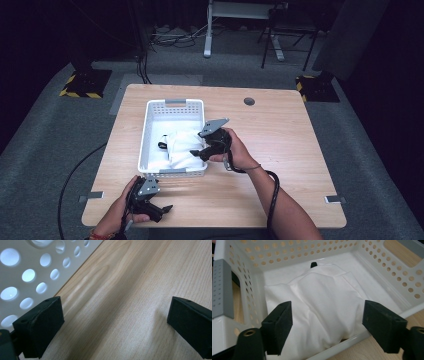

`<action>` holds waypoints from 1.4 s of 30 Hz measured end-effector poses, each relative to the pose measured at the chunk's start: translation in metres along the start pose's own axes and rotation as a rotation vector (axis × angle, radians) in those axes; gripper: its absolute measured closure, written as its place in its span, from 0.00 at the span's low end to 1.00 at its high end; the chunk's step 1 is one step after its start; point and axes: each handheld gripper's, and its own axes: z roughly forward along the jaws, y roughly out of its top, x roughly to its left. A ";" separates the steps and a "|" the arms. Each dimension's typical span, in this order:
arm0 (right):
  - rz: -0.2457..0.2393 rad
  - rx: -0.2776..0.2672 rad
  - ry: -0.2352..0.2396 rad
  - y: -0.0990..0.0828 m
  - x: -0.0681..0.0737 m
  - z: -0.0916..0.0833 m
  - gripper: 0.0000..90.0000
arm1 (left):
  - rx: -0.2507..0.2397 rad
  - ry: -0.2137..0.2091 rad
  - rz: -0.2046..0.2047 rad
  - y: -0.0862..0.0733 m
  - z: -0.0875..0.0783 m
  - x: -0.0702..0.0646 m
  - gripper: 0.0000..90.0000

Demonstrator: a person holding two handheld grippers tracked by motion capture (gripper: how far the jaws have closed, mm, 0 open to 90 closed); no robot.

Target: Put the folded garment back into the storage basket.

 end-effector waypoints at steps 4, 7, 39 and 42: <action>-0.029 0.013 0.002 0.001 0.002 0.000 0.15 | 0.000 0.000 0.000 0.000 0.000 0.000 0.01; -0.034 0.013 -0.012 0.001 0.003 -0.001 0.10 | 0.001 -0.001 0.000 0.000 0.000 0.000 0.01; -0.100 0.104 -0.109 0.009 0.016 0.004 0.05 | -0.001 0.000 0.000 0.000 0.000 0.000 0.01; -0.104 0.098 -0.107 0.010 0.017 0.001 0.05 | 0.000 0.000 0.000 0.000 0.000 0.000 0.01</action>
